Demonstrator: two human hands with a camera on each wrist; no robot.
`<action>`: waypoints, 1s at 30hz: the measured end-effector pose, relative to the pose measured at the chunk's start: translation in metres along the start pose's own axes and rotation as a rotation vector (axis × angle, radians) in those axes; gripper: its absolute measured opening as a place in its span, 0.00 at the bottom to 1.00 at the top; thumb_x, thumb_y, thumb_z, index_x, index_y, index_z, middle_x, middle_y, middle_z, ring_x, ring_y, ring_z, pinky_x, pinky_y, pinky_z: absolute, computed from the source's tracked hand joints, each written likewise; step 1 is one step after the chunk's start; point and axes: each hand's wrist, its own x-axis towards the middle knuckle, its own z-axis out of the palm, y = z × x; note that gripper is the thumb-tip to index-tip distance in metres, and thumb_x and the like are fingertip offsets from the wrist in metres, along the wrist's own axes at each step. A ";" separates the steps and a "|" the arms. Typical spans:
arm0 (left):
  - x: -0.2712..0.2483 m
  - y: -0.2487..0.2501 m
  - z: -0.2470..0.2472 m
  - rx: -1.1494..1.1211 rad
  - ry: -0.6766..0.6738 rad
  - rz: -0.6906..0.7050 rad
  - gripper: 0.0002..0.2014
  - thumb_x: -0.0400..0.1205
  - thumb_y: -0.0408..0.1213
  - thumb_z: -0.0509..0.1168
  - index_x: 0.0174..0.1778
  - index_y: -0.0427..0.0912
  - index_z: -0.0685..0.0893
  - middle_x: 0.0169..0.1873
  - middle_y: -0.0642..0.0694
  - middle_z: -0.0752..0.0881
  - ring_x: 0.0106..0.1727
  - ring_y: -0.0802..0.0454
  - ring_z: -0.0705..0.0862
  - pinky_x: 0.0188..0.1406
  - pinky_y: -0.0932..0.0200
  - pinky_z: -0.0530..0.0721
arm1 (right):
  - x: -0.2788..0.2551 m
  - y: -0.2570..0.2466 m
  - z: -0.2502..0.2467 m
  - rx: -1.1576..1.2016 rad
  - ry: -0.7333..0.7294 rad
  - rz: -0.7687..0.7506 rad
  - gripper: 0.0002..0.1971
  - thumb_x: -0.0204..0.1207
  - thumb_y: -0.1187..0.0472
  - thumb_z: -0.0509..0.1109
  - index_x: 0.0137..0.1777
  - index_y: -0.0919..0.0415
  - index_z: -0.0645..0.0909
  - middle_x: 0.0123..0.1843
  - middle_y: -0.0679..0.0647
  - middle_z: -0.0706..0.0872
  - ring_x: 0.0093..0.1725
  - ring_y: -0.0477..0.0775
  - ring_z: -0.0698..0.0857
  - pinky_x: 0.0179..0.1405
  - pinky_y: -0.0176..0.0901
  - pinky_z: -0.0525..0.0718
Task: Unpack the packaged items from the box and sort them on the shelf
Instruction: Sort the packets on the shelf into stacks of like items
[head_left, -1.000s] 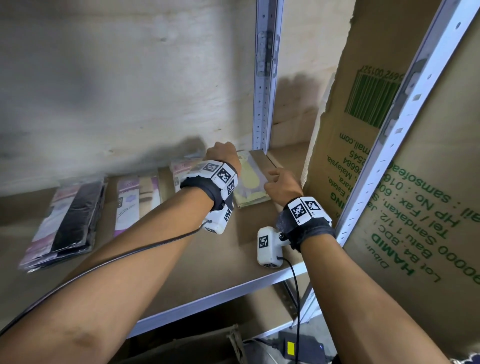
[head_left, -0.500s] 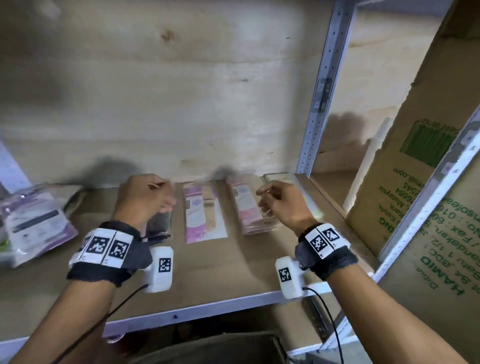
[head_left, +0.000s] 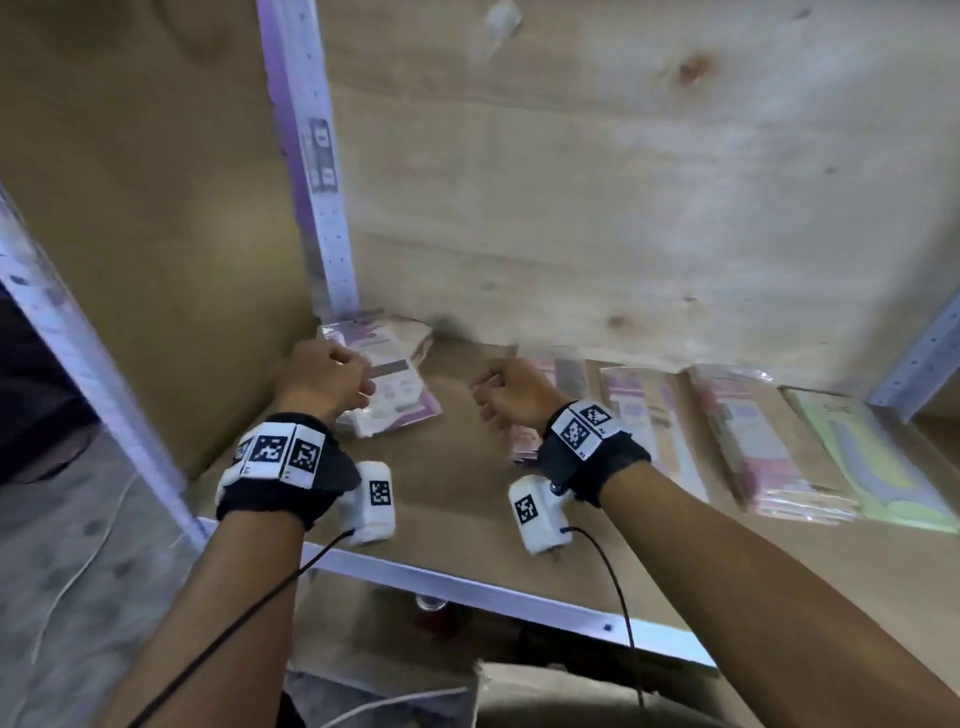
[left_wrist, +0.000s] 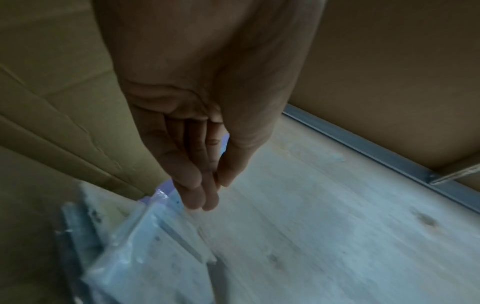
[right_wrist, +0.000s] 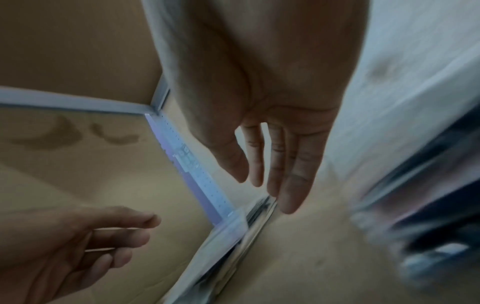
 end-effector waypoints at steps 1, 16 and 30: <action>0.002 -0.005 -0.005 0.008 -0.007 -0.023 0.08 0.83 0.32 0.66 0.38 0.35 0.85 0.26 0.40 0.89 0.23 0.47 0.85 0.36 0.50 0.88 | 0.010 -0.005 0.013 0.014 -0.016 0.023 0.04 0.82 0.69 0.64 0.55 0.64 0.77 0.35 0.60 0.78 0.29 0.58 0.76 0.28 0.49 0.80; -0.002 -0.005 0.006 -0.075 -0.068 -0.080 0.15 0.82 0.50 0.69 0.41 0.40 0.81 0.39 0.42 0.83 0.37 0.43 0.86 0.49 0.46 0.92 | 0.021 -0.005 0.028 0.245 -0.002 0.023 0.08 0.79 0.66 0.73 0.39 0.62 0.80 0.44 0.67 0.85 0.29 0.55 0.74 0.24 0.40 0.70; -0.049 0.058 0.092 -0.814 -0.363 -0.148 0.02 0.83 0.32 0.69 0.46 0.39 0.84 0.34 0.46 0.93 0.36 0.54 0.94 0.30 0.62 0.89 | -0.120 0.018 -0.080 -0.382 0.108 -0.404 0.23 0.67 0.55 0.84 0.64 0.49 0.88 0.54 0.38 0.79 0.59 0.35 0.76 0.61 0.29 0.74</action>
